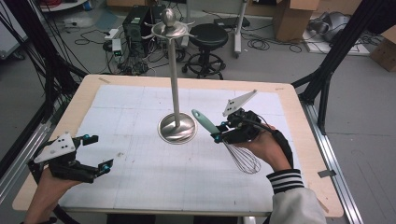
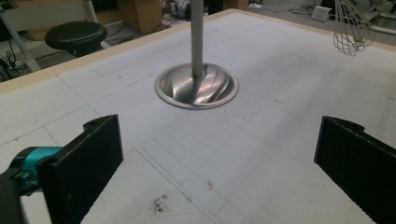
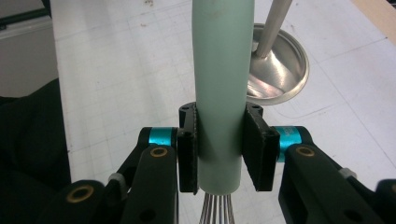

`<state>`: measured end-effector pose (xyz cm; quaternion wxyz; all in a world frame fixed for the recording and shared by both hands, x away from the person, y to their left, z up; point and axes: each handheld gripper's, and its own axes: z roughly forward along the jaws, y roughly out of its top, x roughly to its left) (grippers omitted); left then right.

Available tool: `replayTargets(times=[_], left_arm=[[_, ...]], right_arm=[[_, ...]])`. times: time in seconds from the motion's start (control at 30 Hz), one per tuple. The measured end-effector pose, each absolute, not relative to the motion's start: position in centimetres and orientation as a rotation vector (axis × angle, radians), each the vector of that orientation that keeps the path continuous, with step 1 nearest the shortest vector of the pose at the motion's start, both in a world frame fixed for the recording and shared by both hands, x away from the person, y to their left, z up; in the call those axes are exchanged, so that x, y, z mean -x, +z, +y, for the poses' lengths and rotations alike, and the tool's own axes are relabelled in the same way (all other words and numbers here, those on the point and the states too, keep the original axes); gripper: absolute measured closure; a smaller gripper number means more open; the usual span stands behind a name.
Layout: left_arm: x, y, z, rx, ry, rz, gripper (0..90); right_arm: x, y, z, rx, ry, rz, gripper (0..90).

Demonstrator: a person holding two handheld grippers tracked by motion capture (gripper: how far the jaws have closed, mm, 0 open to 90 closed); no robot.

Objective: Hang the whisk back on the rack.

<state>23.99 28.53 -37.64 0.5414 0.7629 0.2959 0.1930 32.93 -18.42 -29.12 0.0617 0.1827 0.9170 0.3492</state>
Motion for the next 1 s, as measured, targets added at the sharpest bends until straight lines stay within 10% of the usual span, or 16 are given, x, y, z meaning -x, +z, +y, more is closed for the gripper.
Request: replayTargets(times=[1.0], left_arm=[[-24.1, -37.8, 28.4, -1.813, 0.448, 0.708, 1.7]], right_arm=[[-34.1, -24.1, -23.1, -0.412, 1.426, 2.691, 69.4]])
